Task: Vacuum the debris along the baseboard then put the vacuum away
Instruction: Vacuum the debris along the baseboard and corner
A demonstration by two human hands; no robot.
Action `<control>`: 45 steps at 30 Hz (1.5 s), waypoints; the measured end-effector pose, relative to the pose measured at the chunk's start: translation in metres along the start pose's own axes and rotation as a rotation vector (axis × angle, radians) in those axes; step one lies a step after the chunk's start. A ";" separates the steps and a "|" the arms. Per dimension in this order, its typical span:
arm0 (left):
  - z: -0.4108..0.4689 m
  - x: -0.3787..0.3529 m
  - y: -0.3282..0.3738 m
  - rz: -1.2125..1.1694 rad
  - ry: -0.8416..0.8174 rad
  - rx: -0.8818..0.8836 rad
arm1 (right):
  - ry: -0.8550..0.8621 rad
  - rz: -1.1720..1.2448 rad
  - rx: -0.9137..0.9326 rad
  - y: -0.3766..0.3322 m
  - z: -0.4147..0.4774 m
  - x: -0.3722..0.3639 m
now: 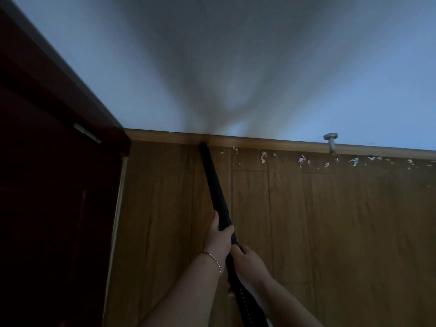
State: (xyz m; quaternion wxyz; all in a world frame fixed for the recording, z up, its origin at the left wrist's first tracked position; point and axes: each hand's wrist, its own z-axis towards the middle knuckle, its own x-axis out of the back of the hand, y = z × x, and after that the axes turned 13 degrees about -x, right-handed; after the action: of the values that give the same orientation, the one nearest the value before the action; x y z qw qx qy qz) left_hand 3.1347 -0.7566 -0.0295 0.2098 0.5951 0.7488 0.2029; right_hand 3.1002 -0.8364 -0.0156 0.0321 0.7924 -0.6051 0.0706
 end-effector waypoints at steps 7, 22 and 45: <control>0.001 0.010 -0.015 0.035 -0.038 -0.060 | 0.067 -0.166 0.122 0.018 -0.004 -0.004; -0.017 0.013 -0.042 -0.002 -0.015 -0.221 | 0.219 -0.402 0.539 0.054 -0.002 -0.009; -0.031 -0.076 -0.098 0.230 -0.079 -0.235 | 0.170 -0.120 0.441 0.116 0.020 0.061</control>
State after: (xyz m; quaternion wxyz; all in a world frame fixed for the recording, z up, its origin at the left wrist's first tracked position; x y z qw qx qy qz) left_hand 3.0543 -0.8532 -0.0522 0.2827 0.6558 0.6380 0.2881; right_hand 3.0057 -0.9278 -0.0304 -0.0866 0.8060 -0.5219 0.2654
